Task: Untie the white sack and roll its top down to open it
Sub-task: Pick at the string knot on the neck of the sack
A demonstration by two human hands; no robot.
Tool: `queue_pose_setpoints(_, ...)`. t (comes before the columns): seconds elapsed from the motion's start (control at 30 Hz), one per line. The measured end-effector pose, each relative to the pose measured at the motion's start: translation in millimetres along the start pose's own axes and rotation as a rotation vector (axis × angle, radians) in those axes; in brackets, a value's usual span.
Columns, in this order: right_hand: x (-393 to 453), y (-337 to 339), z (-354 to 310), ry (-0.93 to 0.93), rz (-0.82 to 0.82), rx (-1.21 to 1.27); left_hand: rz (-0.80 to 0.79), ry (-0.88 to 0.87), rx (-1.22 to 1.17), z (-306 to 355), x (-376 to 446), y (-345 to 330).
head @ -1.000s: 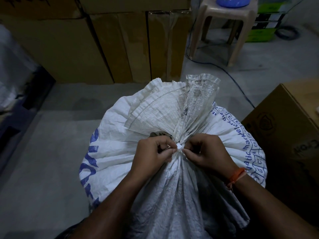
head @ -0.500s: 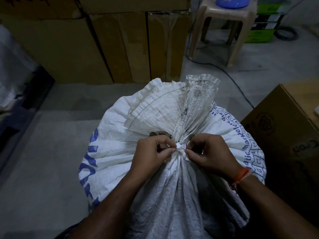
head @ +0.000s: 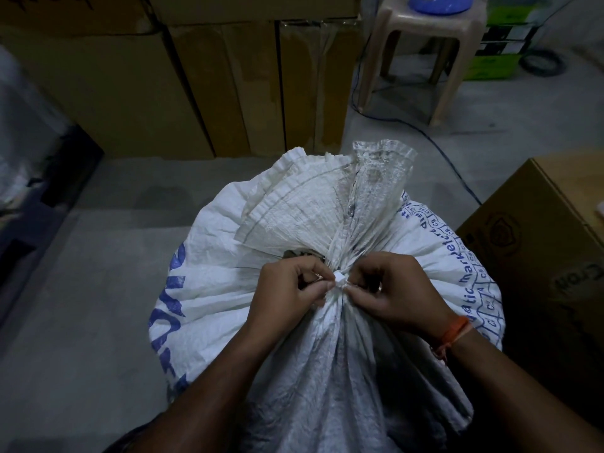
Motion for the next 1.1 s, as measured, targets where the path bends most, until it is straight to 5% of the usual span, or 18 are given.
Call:
queue_pose_setpoints(0.9, -0.1, 0.0, 2.1, -0.096, 0.002, 0.004, -0.008, 0.021, -0.058, -2.0, -1.3, -4.6)
queue_pose_setpoints(1.1, -4.8, 0.6, 8.0, -0.196, -0.022, 0.167, 0.015, 0.184, -0.339, -5.5, -4.5, -4.5)
Point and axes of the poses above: each hand's wrist, its own x-axis towards the middle knuckle, its own y-axis out of the back of the hand, z = x × y, the point moved 6 cm from there along x, towards the middle knuckle, and after that the axes turned 12 degrees about -x, right-handed, at the moved point
